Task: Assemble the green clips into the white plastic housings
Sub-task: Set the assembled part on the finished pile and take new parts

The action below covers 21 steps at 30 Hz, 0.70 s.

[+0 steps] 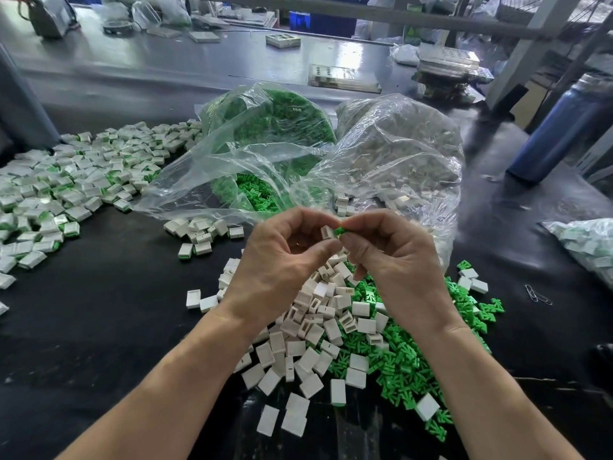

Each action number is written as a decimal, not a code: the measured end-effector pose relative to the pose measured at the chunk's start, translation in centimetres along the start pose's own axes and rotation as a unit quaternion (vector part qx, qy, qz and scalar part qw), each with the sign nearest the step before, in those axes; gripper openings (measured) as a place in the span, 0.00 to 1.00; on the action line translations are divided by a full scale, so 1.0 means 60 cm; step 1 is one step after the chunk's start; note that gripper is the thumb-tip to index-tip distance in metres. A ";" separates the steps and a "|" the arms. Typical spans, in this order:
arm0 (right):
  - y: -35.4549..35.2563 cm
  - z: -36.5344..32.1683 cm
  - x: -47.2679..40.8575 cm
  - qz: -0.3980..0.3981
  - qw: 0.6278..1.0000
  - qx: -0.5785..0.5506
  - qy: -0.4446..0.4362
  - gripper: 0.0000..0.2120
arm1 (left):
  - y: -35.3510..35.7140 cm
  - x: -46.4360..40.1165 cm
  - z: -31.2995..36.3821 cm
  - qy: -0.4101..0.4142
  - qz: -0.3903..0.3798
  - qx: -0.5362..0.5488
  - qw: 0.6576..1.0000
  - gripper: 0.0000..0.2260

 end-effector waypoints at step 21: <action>0.000 -0.016 0.004 0.012 0.999 0.026 -0.019 0.09 | -0.015 0.006 -0.003 -0.006 0.052 -0.046 0.998 0.06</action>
Point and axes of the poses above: each hand's wrist, its own x-axis away from the middle knuckle, its own y-axis out of the palm, z = x × y, the point moved 10 cm from there along -x, towards the middle knuckle, and after that the axes turned 7 degrees about -x, right-handed, at the moved point
